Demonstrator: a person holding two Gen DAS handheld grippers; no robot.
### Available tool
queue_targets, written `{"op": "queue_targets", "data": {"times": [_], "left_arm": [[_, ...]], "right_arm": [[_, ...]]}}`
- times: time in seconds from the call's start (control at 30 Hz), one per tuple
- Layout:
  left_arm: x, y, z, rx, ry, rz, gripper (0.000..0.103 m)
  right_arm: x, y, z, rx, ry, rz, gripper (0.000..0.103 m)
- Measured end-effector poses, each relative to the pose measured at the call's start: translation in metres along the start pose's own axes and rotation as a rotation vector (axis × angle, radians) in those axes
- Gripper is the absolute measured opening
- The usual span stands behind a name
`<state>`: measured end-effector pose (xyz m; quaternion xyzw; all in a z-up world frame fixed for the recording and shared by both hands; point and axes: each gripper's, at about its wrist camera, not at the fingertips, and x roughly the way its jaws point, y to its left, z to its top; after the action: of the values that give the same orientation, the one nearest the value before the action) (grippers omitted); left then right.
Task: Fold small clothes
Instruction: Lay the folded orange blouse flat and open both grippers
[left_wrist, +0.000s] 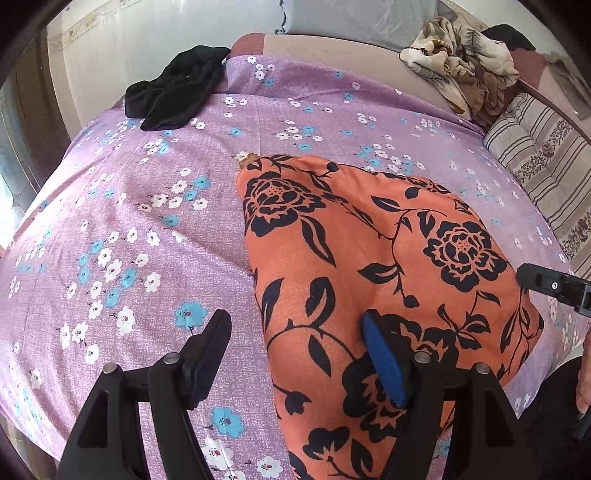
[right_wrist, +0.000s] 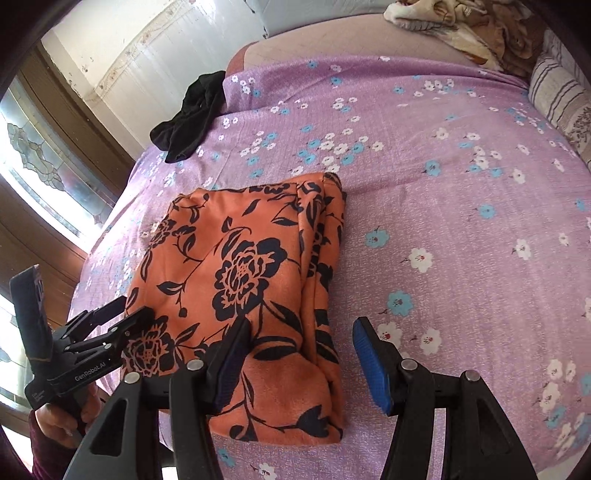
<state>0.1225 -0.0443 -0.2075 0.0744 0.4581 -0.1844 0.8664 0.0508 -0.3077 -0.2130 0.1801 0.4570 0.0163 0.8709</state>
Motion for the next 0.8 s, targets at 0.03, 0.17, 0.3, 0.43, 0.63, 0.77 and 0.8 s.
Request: {"op": "queue_targets", "data": {"times": [0.03,0.17,0.3,0.43,0.63,0.77,0.8], "left_arm": [[-0.001,0.0,-0.002,0.0,-0.001,0.004,0.074],[-0.008,0.006,-0.008,-0.022,-0.007,0.008,0.075],[-0.018,0.018,-0.019,-0.06,-0.031,0.029,0.078],[-0.023,0.025,-0.028,-0.069,-0.039,0.06,0.081],[-0.008,0.026,-0.032,-0.048,-0.002,0.103,0.092],[-0.008,0.029,-0.029,-0.073,-0.002,0.079,0.092],[-0.007,0.029,-0.028,-0.078,-0.003,0.075,0.092]], "right_arm": [[-0.005,0.0,0.0,-0.006,-0.02,0.0,0.059],[-0.021,0.018,-0.003,-0.052,-0.099,0.074,0.04],[-0.019,0.04,-0.007,-0.083,-0.135,0.155,0.039],[0.009,0.049,-0.015,-0.097,-0.03,0.154,0.039],[0.034,0.049,-0.024,-0.125,0.102,0.109,0.036],[0.033,0.049,-0.02,-0.113,0.106,0.113,0.036],[0.032,0.049,-0.017,-0.108,0.102,0.119,0.036]]}}
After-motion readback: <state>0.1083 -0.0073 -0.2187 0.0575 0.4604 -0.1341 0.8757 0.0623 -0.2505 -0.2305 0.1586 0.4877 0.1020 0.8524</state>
